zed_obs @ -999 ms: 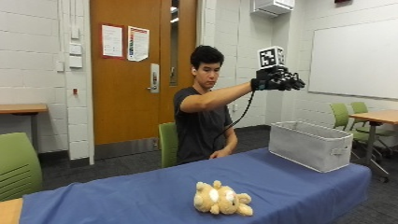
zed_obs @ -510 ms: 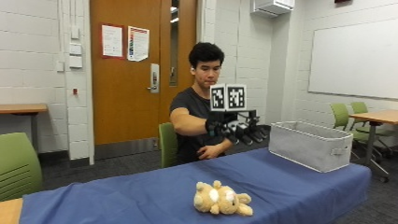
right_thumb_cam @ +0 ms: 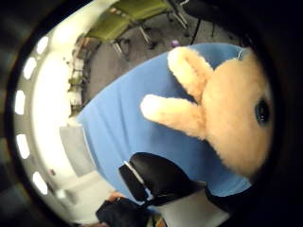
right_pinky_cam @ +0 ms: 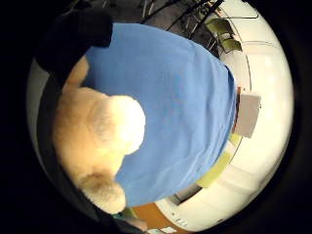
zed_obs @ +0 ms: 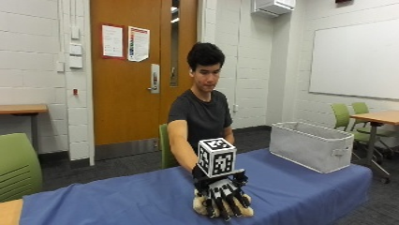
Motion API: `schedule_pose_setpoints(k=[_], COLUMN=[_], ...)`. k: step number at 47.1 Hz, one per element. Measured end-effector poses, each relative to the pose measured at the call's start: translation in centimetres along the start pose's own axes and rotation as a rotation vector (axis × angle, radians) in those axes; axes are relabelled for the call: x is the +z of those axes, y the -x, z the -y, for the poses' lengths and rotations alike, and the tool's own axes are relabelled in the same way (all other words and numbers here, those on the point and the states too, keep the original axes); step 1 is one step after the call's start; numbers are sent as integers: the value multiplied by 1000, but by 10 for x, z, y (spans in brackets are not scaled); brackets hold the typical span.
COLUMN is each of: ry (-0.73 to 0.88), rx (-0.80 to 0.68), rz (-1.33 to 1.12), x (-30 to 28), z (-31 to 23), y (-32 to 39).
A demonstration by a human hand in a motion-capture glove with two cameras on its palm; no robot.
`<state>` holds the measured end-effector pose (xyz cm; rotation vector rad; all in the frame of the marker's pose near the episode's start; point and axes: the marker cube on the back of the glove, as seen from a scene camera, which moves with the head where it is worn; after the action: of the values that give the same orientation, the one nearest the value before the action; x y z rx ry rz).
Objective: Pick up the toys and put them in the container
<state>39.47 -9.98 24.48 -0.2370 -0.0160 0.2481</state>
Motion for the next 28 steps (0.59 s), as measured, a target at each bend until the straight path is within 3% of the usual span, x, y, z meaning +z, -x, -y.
schedule_pose_setpoints(k=[9, 14, 28], ry=[-68, -15, -34], rx=[35, 42, -29], rz=[-31, 18, 40], x=[10, 5, -13], z=[0, -4, -39], y=[-1, 2, 26])
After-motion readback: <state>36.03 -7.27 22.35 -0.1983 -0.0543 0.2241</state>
